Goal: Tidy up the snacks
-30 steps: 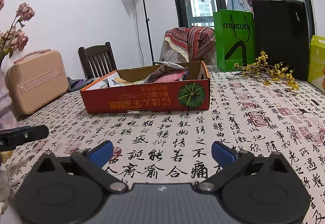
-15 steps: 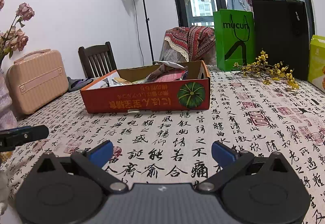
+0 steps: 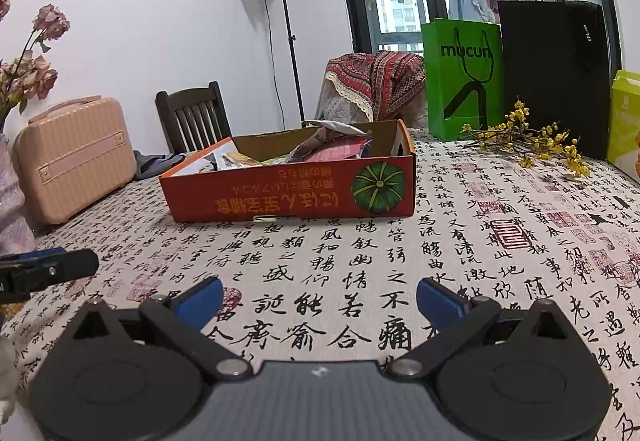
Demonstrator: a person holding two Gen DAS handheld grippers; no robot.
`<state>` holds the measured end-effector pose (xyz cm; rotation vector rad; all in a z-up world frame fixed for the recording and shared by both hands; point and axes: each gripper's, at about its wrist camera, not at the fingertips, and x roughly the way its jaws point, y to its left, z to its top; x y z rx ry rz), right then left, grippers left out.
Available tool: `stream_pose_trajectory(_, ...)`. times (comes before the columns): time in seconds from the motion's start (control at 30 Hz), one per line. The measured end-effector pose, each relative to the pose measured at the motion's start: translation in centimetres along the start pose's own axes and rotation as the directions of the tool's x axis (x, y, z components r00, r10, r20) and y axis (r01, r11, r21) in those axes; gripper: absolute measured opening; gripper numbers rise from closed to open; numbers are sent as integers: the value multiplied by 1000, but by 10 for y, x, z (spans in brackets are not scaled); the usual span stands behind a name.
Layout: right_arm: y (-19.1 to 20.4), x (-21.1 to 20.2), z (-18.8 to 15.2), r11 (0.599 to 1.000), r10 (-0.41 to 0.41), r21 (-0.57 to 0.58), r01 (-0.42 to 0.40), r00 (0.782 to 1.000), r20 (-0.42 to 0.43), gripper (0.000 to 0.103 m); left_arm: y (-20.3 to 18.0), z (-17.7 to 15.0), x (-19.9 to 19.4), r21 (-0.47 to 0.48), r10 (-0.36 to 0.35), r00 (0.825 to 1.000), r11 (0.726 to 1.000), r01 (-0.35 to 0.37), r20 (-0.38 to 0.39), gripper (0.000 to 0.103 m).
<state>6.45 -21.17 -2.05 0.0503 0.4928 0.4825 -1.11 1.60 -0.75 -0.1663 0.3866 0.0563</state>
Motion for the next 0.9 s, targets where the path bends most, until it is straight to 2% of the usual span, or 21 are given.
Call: stream_pose_trajectory(0.9, 0, 3, -4, 1000, 15, 3, -15, 1000, -16, 103, -4, -1, -2, 3, -17, 1000, 1000, 17, 1, 103)
